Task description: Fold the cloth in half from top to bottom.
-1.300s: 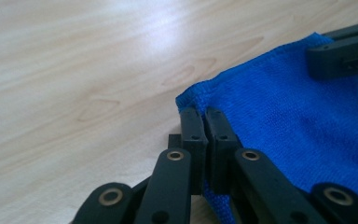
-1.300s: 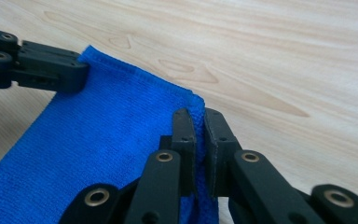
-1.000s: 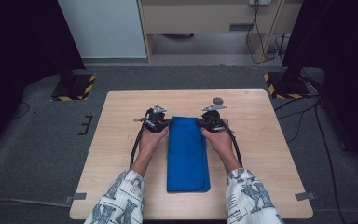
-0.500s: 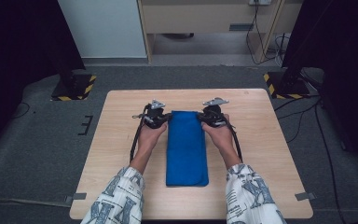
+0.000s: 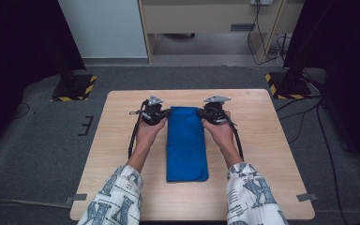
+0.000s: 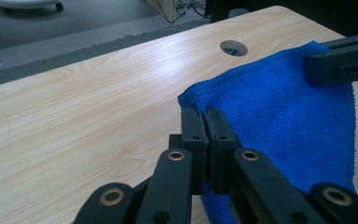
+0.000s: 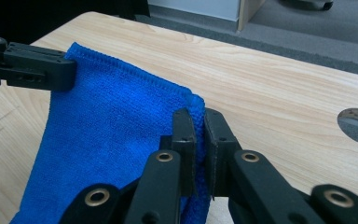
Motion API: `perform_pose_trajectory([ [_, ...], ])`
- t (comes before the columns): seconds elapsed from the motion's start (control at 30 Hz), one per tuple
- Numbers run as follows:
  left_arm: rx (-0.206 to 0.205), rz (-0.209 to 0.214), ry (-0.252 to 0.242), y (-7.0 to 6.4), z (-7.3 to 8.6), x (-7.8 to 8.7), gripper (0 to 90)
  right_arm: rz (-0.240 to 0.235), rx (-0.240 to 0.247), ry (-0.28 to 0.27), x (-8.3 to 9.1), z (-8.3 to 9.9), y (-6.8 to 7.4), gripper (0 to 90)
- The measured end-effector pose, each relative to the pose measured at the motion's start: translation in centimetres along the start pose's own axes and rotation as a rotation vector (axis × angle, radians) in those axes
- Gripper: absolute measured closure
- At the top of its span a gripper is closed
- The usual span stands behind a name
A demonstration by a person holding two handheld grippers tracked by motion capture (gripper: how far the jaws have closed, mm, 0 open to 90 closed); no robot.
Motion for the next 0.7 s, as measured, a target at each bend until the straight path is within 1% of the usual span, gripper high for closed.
perform_pose_trajectory([
  [0.07,-0.003,-0.002,-0.001,-0.1,0.0,0.2,87.9,-0.001,0.006,-0.005,0.2,0.0,0.1,84.6],
  [0.1,-0.009,-0.003,-0.008,-0.4,-0.1,0.6,87.9,-0.006,0.013,-0.01,0.8,0.1,0.4,84.6],
  [0.13,-0.009,-0.003,-0.008,-0.4,-0.1,0.6,87.9,-0.006,0.013,-0.01,0.8,0.1,0.4,84.6],
  [0.17,-0.02,-0.007,-0.01,-0.8,0.0,0.9,87.9,-0.011,0.016,-0.016,1.2,0.3,0.6,84.6],
  [0.2,-0.02,-0.007,-0.01,-0.8,0.0,0.9,87.9,-0.011,0.016,-0.016,1.2,0.3,0.6,84.6],
  [0.23,-0.028,-0.009,-0.012,-1.1,0.2,1.2,87.9,-0.016,0.022,-0.018,1.6,0.6,0.8,84.6],
  [0.3,-0.029,-0.011,-0.012,-1.2,0.3,1.4,87.9,-0.021,0.018,-0.023,1.8,1.0,0.9,84.6],
  [0.33,-0.033,-0.006,-0.016,-1.3,0.3,1.5,87.9,-0.021,0.018,-0.023,1.8,1.0,0.9,84.6],
  [0.47,-0.048,-0.012,-0.013,-1.7,0.7,1.9,87.9,-0.034,0.02,-0.024,2.1,1.7,1.3,84.6],
  [0.6,-0.062,0.001,-0.022,-2.0,1.1,2.4,87.9,-0.041,0.038,-0.018,2.4,2.3,1.6,84.7],
  [0.63,-0.077,0.004,-0.023,-2.2,1.3,2.7,87.9,-0.047,0.045,-0.022,2.7,2.5,1.8,84.7],
  [0.7,-0.079,0.009,-0.028,-2.4,1.5,2.9,87.9,-0.056,0.049,-0.023,3.0,2.8,2.0,84.7],
])
Point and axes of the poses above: each handheld gripper's, and its own axes: x roughly backward along the jaws, z roughly out of its underside, y roughly to its left, the point moved 6 cm from there along -x, roughly forward along the jaws, and after that the axes turned 3 degrees about -x, right-handed, at the moved point
